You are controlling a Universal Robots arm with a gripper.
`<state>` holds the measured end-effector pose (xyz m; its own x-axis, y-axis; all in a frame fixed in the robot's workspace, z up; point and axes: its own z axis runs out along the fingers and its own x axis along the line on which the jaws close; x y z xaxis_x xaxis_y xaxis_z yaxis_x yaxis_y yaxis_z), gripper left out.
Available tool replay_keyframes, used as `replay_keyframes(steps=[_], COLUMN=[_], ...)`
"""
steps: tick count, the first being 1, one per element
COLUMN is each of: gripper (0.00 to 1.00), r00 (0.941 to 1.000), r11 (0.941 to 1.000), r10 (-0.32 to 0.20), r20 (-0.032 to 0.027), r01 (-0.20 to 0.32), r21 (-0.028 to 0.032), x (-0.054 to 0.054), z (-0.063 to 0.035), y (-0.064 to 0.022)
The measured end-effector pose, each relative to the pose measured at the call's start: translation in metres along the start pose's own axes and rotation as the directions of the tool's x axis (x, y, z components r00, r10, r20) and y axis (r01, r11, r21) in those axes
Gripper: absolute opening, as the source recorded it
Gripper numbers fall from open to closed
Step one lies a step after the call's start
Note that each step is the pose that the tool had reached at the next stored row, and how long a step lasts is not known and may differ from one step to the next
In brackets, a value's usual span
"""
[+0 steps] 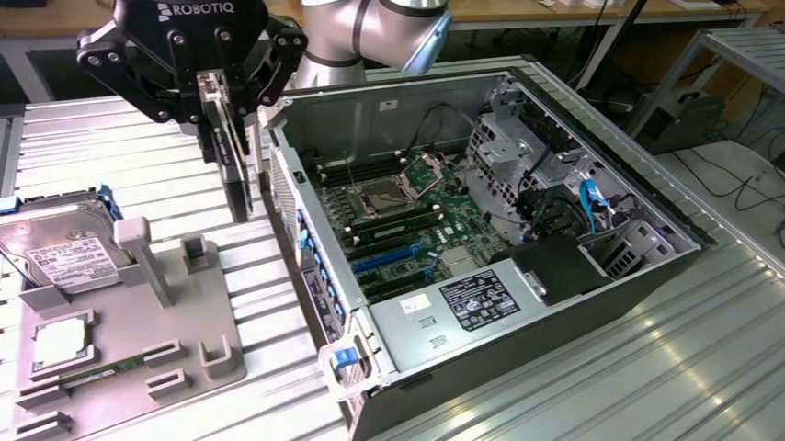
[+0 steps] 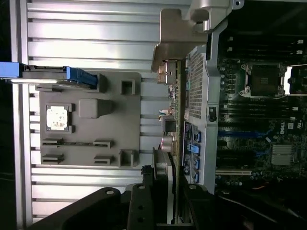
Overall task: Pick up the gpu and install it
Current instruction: 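Pick up the gpu and move the gpu toward the slot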
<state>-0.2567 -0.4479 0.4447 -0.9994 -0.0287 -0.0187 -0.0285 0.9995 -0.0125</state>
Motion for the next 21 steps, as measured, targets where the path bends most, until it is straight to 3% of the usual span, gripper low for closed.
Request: replay_keyframes(steps=[5,21], gripper=[0.28,0.28], r00=[1.0,1.0], r11=[1.0,1.0], r10=[0.0,0.0], r20=[0.0,0.0], r01=[0.0,0.0], r21=[0.0,0.0001], x=[-0.014,-0.045], z=[0.0003,0.001], y=[-0.0004,-0.0013])
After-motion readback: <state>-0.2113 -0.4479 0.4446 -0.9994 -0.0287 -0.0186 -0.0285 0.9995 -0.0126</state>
